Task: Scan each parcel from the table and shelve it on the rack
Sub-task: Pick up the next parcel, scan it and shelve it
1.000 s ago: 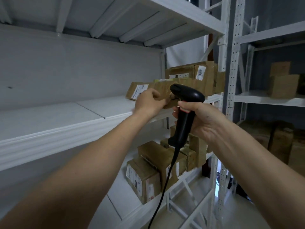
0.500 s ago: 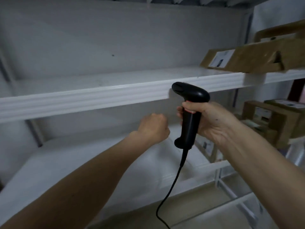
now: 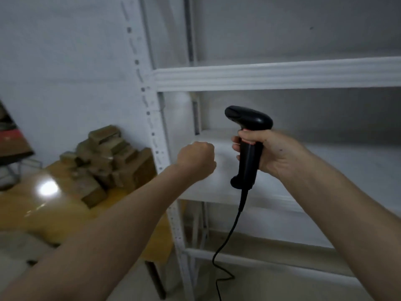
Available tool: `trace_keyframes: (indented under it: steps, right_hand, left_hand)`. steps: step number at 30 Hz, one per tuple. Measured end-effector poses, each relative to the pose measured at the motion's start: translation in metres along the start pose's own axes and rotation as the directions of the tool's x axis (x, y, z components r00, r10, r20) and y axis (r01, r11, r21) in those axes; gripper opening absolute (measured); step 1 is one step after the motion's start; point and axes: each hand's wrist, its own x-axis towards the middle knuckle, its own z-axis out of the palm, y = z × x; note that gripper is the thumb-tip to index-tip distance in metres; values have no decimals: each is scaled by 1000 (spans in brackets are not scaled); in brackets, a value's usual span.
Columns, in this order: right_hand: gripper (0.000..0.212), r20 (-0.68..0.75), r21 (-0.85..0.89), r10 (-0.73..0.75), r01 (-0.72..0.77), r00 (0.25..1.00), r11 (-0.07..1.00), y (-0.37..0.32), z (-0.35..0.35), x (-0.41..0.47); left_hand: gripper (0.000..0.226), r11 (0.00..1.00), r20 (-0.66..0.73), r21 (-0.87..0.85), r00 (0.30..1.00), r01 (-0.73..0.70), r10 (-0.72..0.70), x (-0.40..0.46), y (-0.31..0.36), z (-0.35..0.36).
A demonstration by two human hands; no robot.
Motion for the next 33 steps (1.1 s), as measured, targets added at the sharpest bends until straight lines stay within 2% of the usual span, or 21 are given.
trace_keyframes:
  steps: [6, 9, 12, 17, 21, 24, 27, 30, 33]
  right_hand:
    - [4, 155, -24, 84, -81, 984, 996, 60, 110, 19]
    - [9, 214, -25, 141, -139, 967, 990, 85, 157, 23]
    - [16, 260, -40, 202, -199, 944, 979, 106, 197, 26]
    - [11, 326, -64, 262, -255, 908, 965, 132, 244, 41]
    - [11, 358, -60, 314, -314, 879, 948, 151, 278, 64]
    - [14, 380, -84, 348, -343, 857, 936, 166, 304, 88]
    - [14, 388, -94, 377, -371, 841, 924, 180, 328, 119]
    - [18, 377, -82, 397, -397, 837, 914, 192, 351, 160]
    - [21, 361, -67, 442, -450, 821, 891, 204, 376, 203]
  left_hand:
    - [15, 987, 59, 0, 985, 162, -161, -74, -130, -4]
    - [24, 965, 75, 16, 962, 263, -263, -105, -181, -5]
    - [32, 931, 60, 26, 929, 365, -366, -127, -222, -9]
    - [24, 873, 72, -21, 872, 487, -484, -144, -269, -14]
    - [31, 846, 106, -2, 842, 533, -530, -146, -300, -6]
    - [40, 822, 67, 15, 820, 569, -569, -138, -332, 4]
    - [36, 810, 53, 54, 808, 584, -587, -120, -365, 11]
    - [27, 790, 126, 124, 780, 600, -613, -89, -398, 19]
    - [22, 791, 180, 101, 771, 604, -611, -56, -426, 27]
